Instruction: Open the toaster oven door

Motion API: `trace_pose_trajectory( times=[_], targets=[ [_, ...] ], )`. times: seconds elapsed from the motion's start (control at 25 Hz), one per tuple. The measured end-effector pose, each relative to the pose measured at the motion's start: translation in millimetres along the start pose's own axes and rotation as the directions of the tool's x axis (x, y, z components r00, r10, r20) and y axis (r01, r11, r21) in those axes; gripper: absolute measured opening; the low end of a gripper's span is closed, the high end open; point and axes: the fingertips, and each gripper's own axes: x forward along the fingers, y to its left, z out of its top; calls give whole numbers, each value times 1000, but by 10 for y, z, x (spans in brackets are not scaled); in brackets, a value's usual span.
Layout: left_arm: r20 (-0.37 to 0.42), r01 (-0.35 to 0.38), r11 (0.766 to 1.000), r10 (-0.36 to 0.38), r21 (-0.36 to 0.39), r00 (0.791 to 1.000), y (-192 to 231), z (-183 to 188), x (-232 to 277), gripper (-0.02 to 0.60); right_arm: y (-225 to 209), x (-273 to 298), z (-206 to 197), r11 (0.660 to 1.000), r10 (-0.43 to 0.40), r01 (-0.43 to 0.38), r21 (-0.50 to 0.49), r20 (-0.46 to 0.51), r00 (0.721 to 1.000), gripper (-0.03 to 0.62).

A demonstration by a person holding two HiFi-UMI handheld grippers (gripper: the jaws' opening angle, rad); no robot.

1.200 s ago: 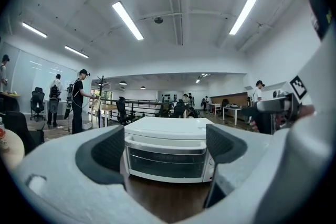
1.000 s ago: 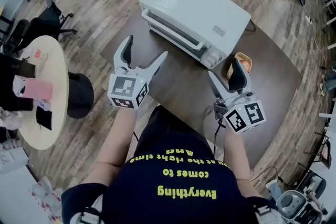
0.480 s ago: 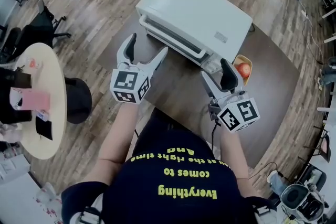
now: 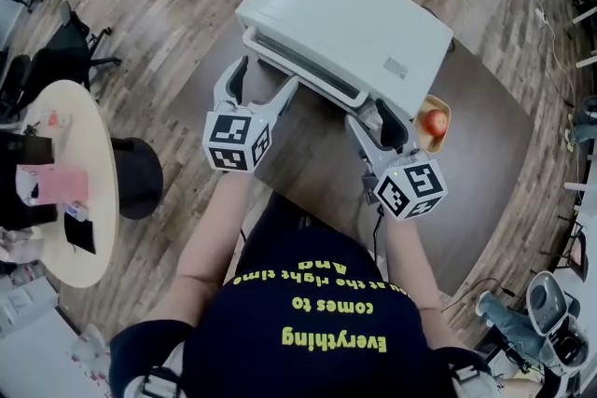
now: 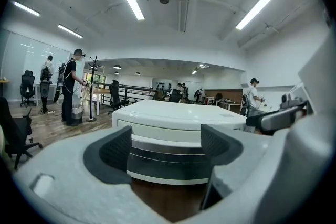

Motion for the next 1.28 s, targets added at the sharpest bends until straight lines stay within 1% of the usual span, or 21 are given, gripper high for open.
trace_pose_trajectory(
  times=[0.08, 0.16, 0.24, 0.52, 0.56, 0.8, 1.28],
  targets=[
    [-3, 2, 1000, -2, 0, 1000, 14, -5, 41, 416, -42, 57, -42, 1000, -12, 12, 2, -10, 1000, 267],
    [-9, 5, 1000, -5, 5, 1000, 21, -14, 75, 406, -82, 104, -67, 1000, -28, 28, -2, -17, 999, 229],
    [-20, 8, 1000, -8, 6, 1000, 31, -38, 107, 396, -107, 146, -85, 999, -37, 37, -9, -24, 999, 207],
    [-60, 18, 1000, -18, -1, 998, 47, -143, 204, 385, -187, 271, -186, 998, -67, 65, -23, -77, 995, 192],
    [-62, 19, 1000, -19, -2, 998, 47, -147, 211, 383, -197, 276, -192, 997, -71, 70, -24, -81, 994, 177],
    [-68, 22, 1000, -23, -9, 997, 62, -169, 231, 377, -192, 293, -200, 997, -69, 66, -31, -112, 991, 175],
    [-83, 35, 999, -37, -21, 996, -23, -225, 239, 373, -176, 282, -210, 999, -39, 42, 24, -133, 990, 184]
  ],
)
